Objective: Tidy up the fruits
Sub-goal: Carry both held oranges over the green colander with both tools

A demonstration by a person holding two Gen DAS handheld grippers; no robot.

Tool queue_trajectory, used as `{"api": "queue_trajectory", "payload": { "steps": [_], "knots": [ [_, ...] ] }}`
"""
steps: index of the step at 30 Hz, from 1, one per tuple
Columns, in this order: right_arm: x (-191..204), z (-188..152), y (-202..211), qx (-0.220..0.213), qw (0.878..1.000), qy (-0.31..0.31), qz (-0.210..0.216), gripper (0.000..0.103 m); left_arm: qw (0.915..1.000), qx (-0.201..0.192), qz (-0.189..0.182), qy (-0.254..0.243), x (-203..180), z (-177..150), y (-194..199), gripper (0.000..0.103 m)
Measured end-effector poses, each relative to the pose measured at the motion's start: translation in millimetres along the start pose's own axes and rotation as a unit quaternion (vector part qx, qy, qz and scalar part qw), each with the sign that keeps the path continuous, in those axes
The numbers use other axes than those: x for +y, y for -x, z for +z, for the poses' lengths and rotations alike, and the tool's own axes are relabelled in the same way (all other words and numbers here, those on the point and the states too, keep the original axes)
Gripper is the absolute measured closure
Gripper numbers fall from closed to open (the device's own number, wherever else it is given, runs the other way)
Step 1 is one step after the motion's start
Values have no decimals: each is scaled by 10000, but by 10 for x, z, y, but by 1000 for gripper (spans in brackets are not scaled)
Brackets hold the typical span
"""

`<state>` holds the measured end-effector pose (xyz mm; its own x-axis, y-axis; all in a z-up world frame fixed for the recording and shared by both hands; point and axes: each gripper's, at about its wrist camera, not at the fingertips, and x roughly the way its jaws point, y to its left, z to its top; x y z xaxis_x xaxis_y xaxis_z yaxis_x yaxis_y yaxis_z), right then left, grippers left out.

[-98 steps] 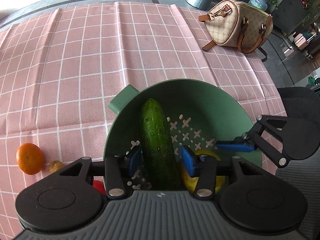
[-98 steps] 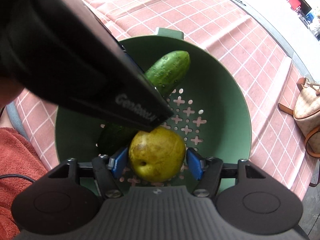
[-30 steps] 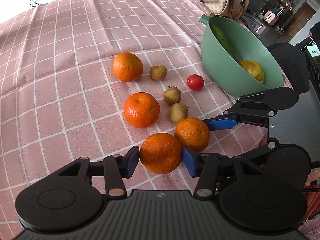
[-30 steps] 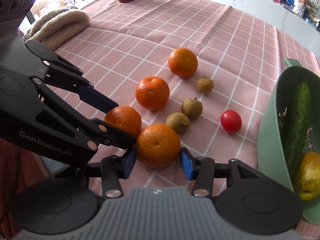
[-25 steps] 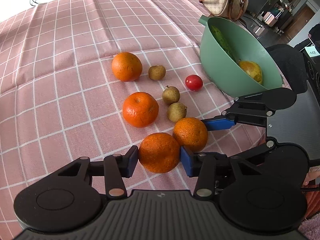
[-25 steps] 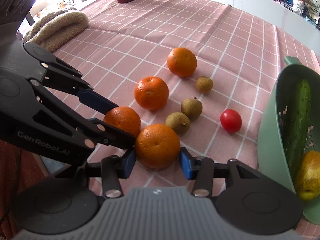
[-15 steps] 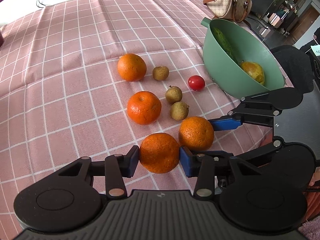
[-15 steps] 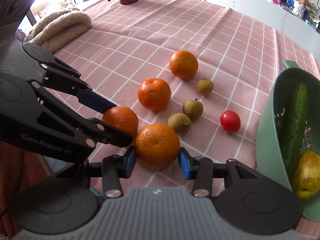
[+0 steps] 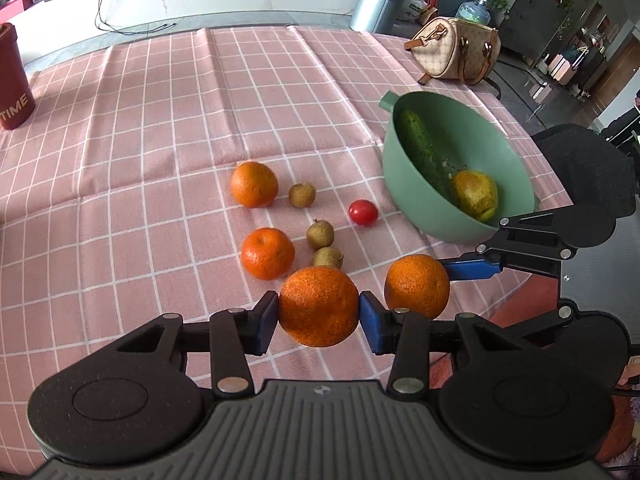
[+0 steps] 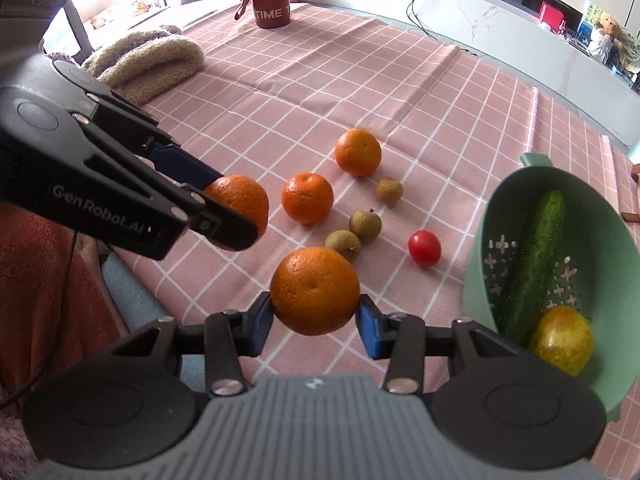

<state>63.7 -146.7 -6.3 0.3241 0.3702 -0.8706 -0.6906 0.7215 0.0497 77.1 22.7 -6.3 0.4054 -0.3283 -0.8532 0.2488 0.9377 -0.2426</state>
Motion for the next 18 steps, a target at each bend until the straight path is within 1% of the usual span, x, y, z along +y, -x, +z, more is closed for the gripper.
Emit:
{"api": "queue_trajectory", "payload": {
  "steps": [4, 8, 13, 18],
  "knots": [
    [-136, -23, 205, -29, 9999, 108, -107, 61, 9998, -121, -100, -76, -205, 158, 48, 54],
    [-349, -61, 389, -7, 9995, 139, -268, 61, 9996, -183, -172, -163, -422, 324, 14, 54],
    [-654, -103, 543, 61, 9987, 82, -506, 61, 9991, -217, -295, -191, -677, 534, -96, 54],
    [-975, -95, 607, 60, 9975, -46, -705, 61, 9992, -200, -292, -161, -852, 756, -263, 54]
  ]
}}
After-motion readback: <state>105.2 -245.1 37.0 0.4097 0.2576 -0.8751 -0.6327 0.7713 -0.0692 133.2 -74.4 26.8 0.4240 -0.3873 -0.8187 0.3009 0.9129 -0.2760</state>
